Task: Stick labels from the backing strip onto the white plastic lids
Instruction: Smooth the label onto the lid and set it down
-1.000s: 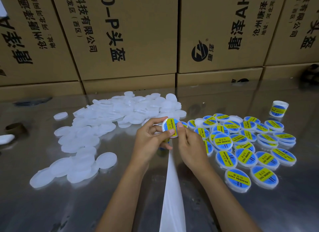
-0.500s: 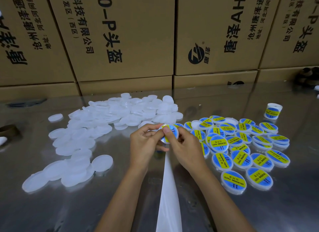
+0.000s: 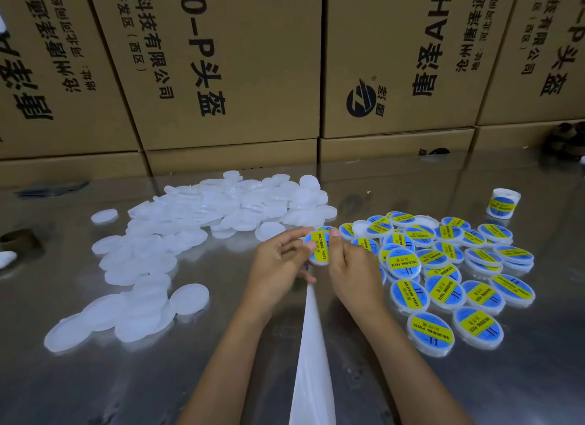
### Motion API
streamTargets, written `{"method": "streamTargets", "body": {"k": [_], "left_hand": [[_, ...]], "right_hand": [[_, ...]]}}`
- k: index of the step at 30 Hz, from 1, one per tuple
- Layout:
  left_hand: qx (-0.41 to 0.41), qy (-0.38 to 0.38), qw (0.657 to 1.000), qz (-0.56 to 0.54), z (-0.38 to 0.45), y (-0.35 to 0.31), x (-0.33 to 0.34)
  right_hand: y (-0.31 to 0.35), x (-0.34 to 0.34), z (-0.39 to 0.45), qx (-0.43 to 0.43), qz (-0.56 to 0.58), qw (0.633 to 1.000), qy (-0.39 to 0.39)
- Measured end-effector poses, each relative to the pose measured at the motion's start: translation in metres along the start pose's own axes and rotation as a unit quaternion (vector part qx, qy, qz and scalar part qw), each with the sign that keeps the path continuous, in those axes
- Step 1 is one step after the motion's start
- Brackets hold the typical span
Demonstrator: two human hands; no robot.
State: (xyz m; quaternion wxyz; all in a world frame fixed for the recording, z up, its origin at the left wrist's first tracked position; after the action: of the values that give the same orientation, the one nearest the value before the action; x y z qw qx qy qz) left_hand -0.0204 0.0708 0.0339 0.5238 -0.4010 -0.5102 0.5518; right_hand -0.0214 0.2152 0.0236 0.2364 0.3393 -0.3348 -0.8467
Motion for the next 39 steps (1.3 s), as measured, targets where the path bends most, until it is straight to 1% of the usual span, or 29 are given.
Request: {"method": "streamTargets", "body": {"k": [3, 6, 9, 11, 14, 19, 22, 29, 33, 34, 36, 39], "left_hand": [[0.002, 0.063, 0.998, 0.010, -0.002, 0.000, 0.006], [0.012, 0.070, 0.997, 0.006, -0.002, -0.004, 0.005], [0.027, 0.020, 0.999, 0.017, -0.001, -0.007, -0.002], [0.025, -0.022, 0.999, 0.000, 0.002, -0.007, -0.009], [0.027, -0.078, 0.996, -0.017, 0.006, -0.006, -0.020], [0.037, -0.131, 0.991, -0.016, 0.005, -0.005, -0.024], [0.041, -0.116, 0.992, 0.008, 0.005, -0.008, -0.023], [0.031, -0.017, 0.999, 0.011, 0.006, -0.004, -0.010], [0.035, 0.055, 0.998, 0.003, 0.002, -0.002, 0.000], [0.037, 0.054, 0.998, 0.000, 0.001, -0.003, 0.001], [0.039, 0.023, 0.999, -0.012, 0.002, -0.004, -0.002], [0.041, -0.027, 0.998, -0.038, 0.004, -0.005, -0.011]], "right_hand": [[-0.003, -0.003, 0.001, 0.025, 0.030, 0.999, -0.012], [0.000, -0.001, 0.000, 0.041, 0.101, 0.994, 0.002], [0.004, 0.002, -0.002, 0.059, 0.165, 0.984, 0.030], [0.009, 0.007, -0.006, 0.039, 0.180, 0.981, 0.063], [0.014, 0.010, -0.012, 0.009, 0.145, 0.986, 0.087], [0.016, 0.010, -0.015, 0.009, 0.134, 0.986, 0.099], [0.015, 0.010, -0.015, -0.004, 0.104, 0.990, 0.095], [0.016, 0.005, -0.014, -0.050, 0.031, 0.996, 0.065], [0.012, 0.000, -0.008, -0.034, 0.025, 0.999, 0.033], [0.012, 0.000, -0.007, -0.034, 0.030, 0.998, 0.031], [0.013, -0.001, -0.008, -0.039, 0.061, 0.997, 0.033], [0.018, 0.004, -0.011, -0.017, 0.138, 0.987, 0.076]]}}
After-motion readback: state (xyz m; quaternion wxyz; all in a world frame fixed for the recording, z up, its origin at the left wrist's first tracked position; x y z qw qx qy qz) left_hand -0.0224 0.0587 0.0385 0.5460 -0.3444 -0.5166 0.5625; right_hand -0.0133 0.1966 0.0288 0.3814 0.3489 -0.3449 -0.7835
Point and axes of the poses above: each hand's wrist, its own z-axis towards the middle knuckle, its own x-axis out of the palm, y = z × x, the point moved 6 cm from there along z, towards the middle knuckle, and after that the axes turned 11 degrees about -y, right-handed, at the moved point
